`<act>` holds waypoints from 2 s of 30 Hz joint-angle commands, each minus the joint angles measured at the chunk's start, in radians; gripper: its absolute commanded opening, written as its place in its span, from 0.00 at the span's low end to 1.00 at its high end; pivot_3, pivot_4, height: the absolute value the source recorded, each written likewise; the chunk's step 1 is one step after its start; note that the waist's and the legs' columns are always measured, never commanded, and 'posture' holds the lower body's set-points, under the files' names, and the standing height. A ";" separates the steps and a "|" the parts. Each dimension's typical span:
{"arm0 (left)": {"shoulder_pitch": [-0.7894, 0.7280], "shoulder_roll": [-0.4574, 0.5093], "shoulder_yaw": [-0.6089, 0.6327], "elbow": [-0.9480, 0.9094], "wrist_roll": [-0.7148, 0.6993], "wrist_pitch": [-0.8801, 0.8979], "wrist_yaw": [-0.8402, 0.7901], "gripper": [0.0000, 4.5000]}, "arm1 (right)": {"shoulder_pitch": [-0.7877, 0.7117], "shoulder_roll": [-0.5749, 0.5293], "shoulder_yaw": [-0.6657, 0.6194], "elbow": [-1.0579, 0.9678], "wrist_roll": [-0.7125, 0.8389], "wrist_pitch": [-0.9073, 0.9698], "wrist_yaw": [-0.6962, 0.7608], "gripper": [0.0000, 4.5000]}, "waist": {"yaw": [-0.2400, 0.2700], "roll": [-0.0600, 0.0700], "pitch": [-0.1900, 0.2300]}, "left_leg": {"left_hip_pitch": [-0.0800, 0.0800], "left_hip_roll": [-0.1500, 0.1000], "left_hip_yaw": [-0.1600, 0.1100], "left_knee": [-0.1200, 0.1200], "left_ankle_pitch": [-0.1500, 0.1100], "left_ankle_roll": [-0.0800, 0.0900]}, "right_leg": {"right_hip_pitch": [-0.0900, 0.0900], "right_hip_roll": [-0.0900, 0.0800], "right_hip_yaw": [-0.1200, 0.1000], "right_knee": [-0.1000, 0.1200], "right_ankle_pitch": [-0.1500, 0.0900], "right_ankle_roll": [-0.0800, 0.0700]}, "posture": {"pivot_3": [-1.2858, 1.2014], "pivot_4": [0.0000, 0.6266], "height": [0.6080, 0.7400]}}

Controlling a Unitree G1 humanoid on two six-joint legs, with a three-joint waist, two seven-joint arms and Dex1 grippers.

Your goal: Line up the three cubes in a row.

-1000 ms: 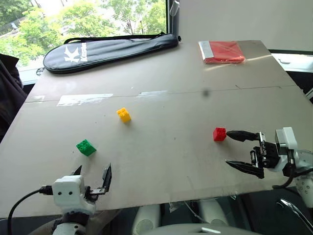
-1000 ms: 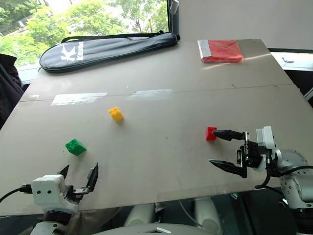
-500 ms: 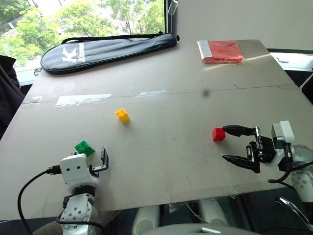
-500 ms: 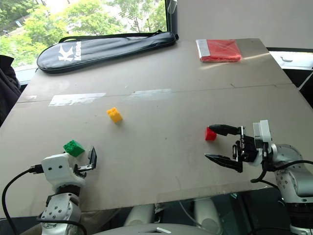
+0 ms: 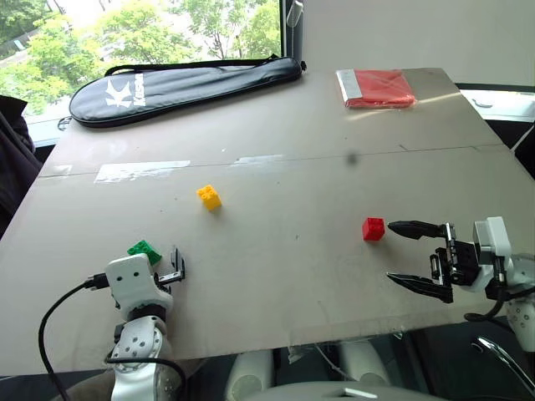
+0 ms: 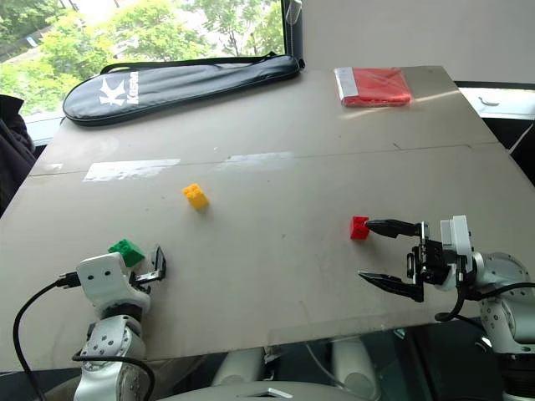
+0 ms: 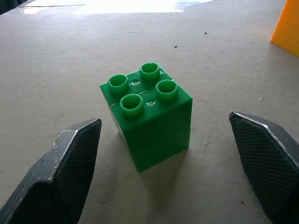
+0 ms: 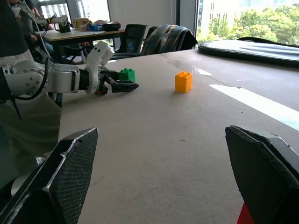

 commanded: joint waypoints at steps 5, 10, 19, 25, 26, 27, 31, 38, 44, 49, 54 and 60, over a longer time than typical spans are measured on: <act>-0.029 -0.001 0.042 0.013 -0.019 0.003 0.042 0.40 | 0.015 -0.010 -0.034 -0.022 0.007 -0.019 0.004 1.00 | 0.000 0.000 0.000 | 0.000 0.000 0.000 0.000 0.000 0.000 | 0.000 0.000 0.000 0.000 0.001 -0.002 | 0.52 0.24 1.00; -0.053 0.040 0.029 0.047 -0.048 -0.001 -0.014 0.34 | 0.030 -0.009 -0.044 -0.022 0.005 -0.027 -0.002 1.00 | 0.001 0.001 -0.001 | 0.001 0.000 0.000 0.000 0.000 0.000 | 0.001 0.000 0.000 0.000 0.001 -0.001 | 0.52 0.24 1.00; -0.142 0.283 -0.093 0.032 -0.283 -0.102 -0.533 0.34 | 0.084 0.002 -0.074 -0.026 -0.001 -0.049 -0.029 1.00 | 0.006 0.001 -0.001 | 0.001 0.000 0.000 0.000 0.000 0.000 | 0.001 0.000 -0.001 0.000 0.002 -0.003 | 0.52 0.24 1.00; -0.368 0.526 -0.400 0.178 -0.281 -0.095 -1.013 0.34 | 0.116 0.031 -0.097 0.004 -0.021 -0.077 -0.073 1.00 | 0.018 0.004 0.000 | 0.001 -0.001 0.002 0.000 0.000 0.000 | 0.001 0.000 -0.001 0.000 0.001 -0.002 | 0.52 0.24 1.00; -0.442 0.524 -0.453 0.237 -0.253 -0.102 -1.049 0.34 | 0.121 0.039 -0.101 0.007 -0.023 -0.081 -0.083 1.00 | 0.018 0.004 -0.001 | 0.001 -0.001 0.003 0.000 0.000 0.000 | 0.001 0.000 -0.001 0.000 0.000 -0.001 | 0.52 0.24 1.00; -0.508 0.512 -0.495 0.290 -0.234 -0.106 -1.074 0.34 | 0.126 0.045 -0.105 0.008 -0.025 -0.083 -0.091 1.00 | 0.017 0.005 -0.001 | 0.002 -0.001 0.003 0.000 0.000 0.000 | 0.001 0.000 0.000 0.000 0.000 -0.001 | 0.52 0.24 1.00; -0.734 0.421 -0.642 0.502 -0.169 -0.124 -1.175 0.34 | 0.149 0.064 -0.126 0.020 -0.034 -0.106 -0.117 1.00 | 0.023 0.004 -0.001 | 0.001 -0.001 0.003 0.001 0.000 0.000 | 0.001 0.001 0.000 0.000 0.002 -0.003 | 0.52 0.24 1.00; -1.024 0.275 -0.741 0.922 -0.086 -0.252 -1.332 0.34 | 0.183 0.090 -0.144 0.026 -0.035 -0.137 -0.138 1.00 | 0.019 0.004 -0.001 | -0.001 -0.001 0.003 0.000 0.000 0.000 | 0.001 0.003 -0.001 -0.002 0.004 -0.002 | 0.52 0.24 1.00; -1.144 0.186 -0.737 1.166 -0.025 -0.394 -1.377 0.34 | 0.198 0.114 -0.152 0.048 -0.032 -0.150 -0.153 1.00 | 0.019 0.004 -0.001 | -0.003 -0.001 0.003 0.000 0.000 0.000 | 0.001 0.003 0.000 -0.004 0.003 -0.002 | 0.52 0.24 1.00; -1.191 0.137 -0.720 1.283 0.007 -0.470 -1.374 0.34 | 0.209 0.108 -0.152 0.052 -0.035 -0.159 -0.146 1.00 | 0.022 0.004 -0.001 | -0.004 -0.001 0.002 0.000 0.000 0.001 | 0.001 0.003 -0.001 -0.005 0.005 0.000 | 0.52 0.24 1.00; -1.209 0.108 -0.697 1.349 0.026 -0.530 -1.348 0.34 | 0.207 0.103 -0.151 0.040 -0.035 -0.152 -0.154 1.00 | 0.024 0.004 -0.001 | -0.005 -0.003 0.001 0.000 0.000 0.001 | 0.002 0.003 0.000 -0.006 0.004 0.000 | 0.52 0.24 1.00; -1.217 0.091 -0.678 1.391 0.049 -0.558 -1.330 0.34 | 0.206 0.096 -0.148 0.035 -0.034 -0.149 -0.148 1.00 | 0.024 0.004 -0.001 | -0.005 -0.003 0.000 0.001 0.000 0.001 | 0.002 0.003 0.000 -0.005 0.004 0.001 | 0.52 0.24 1.00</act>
